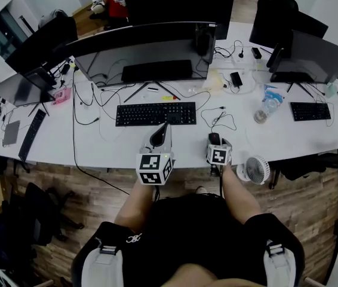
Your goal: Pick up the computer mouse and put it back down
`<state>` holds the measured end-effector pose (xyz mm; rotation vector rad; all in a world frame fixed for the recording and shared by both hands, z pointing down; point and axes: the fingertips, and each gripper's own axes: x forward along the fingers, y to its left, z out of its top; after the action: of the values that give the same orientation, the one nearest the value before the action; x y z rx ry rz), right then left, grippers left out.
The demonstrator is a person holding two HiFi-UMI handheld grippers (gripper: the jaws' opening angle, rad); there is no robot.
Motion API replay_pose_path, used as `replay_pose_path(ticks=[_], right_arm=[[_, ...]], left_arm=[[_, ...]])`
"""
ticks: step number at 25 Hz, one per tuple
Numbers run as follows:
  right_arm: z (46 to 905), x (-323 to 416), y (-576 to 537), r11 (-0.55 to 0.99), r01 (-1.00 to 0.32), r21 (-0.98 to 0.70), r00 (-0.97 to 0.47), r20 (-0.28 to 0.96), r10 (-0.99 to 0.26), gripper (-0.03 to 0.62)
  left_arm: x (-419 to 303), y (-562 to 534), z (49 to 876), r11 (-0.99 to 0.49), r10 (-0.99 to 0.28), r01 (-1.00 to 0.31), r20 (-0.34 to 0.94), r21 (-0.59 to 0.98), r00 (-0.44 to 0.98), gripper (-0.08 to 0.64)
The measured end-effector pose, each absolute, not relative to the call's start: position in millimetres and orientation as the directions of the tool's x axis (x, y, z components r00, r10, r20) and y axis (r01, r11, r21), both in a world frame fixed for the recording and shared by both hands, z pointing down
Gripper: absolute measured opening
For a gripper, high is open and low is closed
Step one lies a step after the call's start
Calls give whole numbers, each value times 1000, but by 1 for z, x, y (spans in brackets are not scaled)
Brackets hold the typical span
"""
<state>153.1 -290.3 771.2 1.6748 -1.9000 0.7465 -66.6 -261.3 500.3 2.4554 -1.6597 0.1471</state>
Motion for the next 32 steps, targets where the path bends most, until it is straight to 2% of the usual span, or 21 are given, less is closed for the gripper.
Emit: replay_pose_path(ticks=[15, 22, 32], right_arm=[[793, 139, -282, 139, -987, -75, -146, 765, -627, 268], [769, 137, -284, 170, -983, -74, -171, 718, -675, 268], [661, 143, -298, 182, -983, -14, -162, 526, -835, 268]], left_arm=[[-76, -260, 499, -329, -924, -940, 174, 86, 340, 52], [-73, -260, 498, -342, -921, -936, 168, 88, 352, 52], [-61, -259, 495, -377, -909, -921, 152, 97, 389, 52]])
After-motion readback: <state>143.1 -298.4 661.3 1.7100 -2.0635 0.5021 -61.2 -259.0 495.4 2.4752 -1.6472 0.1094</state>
